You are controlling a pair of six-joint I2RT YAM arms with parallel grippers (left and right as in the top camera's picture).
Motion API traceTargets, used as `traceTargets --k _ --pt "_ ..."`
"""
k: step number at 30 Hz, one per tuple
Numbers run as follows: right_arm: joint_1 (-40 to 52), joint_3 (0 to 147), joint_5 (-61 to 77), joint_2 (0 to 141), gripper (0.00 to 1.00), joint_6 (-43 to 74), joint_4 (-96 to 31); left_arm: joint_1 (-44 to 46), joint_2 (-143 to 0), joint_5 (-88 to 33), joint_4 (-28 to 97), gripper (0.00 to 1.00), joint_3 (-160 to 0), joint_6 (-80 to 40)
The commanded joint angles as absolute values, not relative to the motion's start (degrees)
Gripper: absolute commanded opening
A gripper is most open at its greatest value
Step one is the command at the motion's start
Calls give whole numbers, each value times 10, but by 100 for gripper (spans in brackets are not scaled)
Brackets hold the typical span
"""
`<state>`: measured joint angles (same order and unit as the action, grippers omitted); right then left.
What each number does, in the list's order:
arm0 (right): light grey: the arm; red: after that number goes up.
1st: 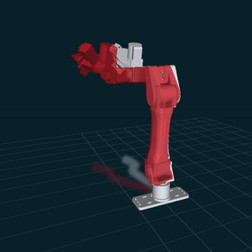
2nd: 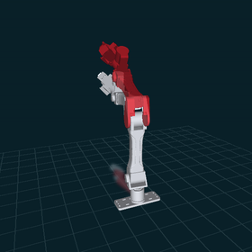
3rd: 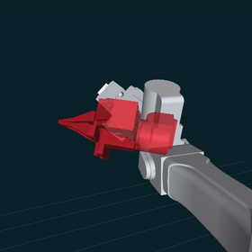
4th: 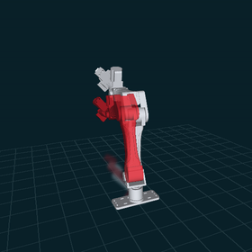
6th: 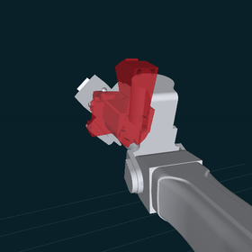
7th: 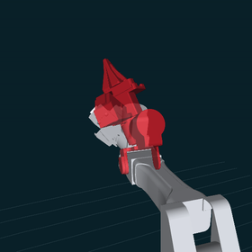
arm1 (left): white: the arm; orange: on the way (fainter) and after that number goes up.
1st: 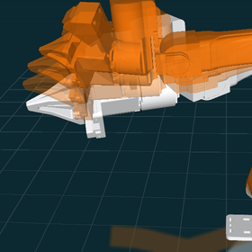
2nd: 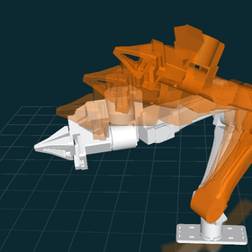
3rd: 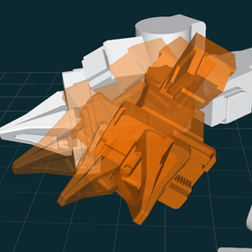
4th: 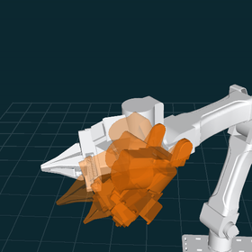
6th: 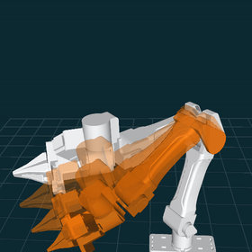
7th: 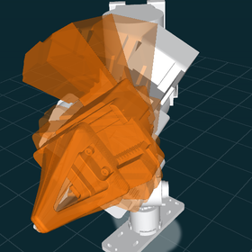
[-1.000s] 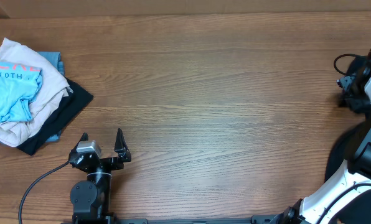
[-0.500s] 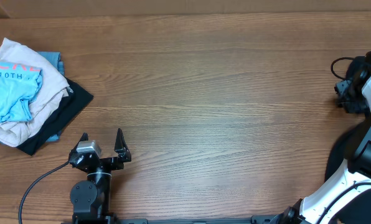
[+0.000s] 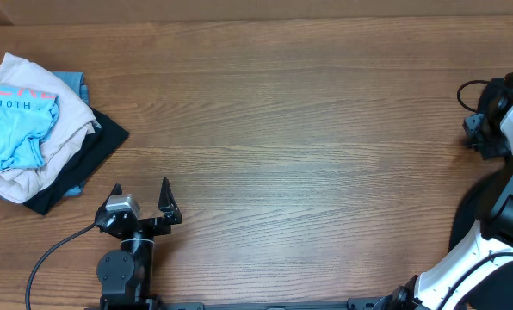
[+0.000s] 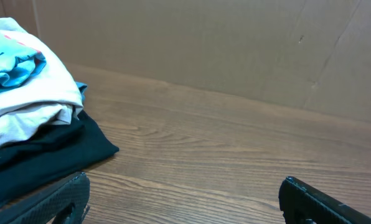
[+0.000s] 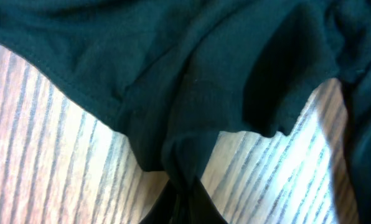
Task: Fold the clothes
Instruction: 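Lift the black t-shirt with the right gripper and fling it flat onto the table center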
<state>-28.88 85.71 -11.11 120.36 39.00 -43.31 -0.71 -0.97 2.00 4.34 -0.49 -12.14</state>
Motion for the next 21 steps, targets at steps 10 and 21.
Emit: traceTargets --k 10,21 --pt "-246 855 38 1205 4 399 -415 -3 -5 25 41 100 -3 -133" --pt "-50 855 112 1205 4 500 -370 -3 -5 25 41 100 -3 -133"
